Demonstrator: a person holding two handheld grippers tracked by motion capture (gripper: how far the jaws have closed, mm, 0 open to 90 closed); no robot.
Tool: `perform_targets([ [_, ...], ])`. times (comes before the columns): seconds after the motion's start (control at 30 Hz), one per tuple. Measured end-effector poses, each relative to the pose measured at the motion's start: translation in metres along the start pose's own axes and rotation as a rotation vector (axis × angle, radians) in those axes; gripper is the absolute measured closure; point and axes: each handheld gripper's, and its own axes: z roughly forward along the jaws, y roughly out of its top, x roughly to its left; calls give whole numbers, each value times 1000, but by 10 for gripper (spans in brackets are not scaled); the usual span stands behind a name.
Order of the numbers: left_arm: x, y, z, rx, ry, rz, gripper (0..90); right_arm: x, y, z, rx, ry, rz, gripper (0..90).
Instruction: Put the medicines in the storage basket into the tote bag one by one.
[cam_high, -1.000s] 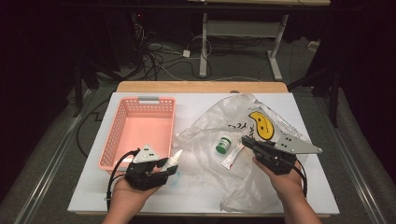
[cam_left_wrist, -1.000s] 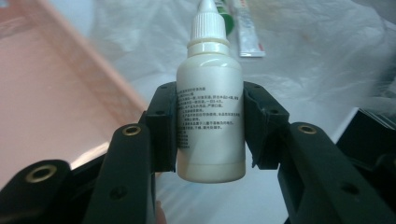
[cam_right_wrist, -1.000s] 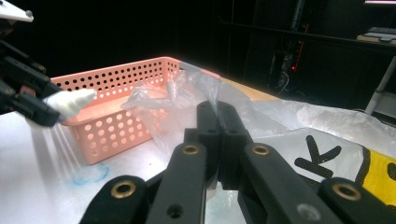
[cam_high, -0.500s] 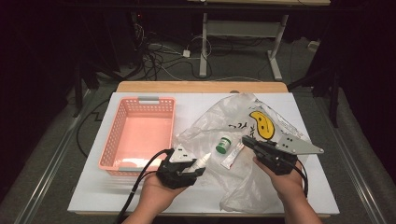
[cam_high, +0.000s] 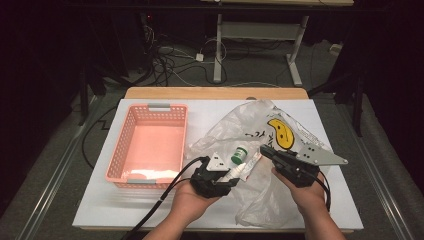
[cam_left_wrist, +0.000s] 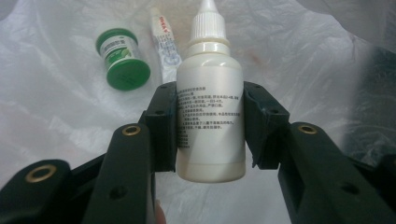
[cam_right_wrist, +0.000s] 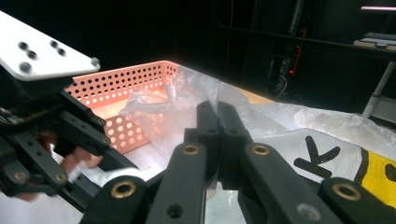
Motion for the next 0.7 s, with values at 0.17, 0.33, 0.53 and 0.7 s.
perform_targets([
  [0.17,1,4,10,0,-5,-9,579,-1,1,-1,-8,-3,-2,900],
  [0.33,4,8,17,0,-10,-16,579,-4,2,-2,-14,-8,5,900],
  [0.53,3,10,29,-7,-12,-15,579,-4,1,0,-7,-10,6,900],
  [0.7,-2,15,42,-10,-11,-9,579,-3,0,1,-3,-5,4,900],
])
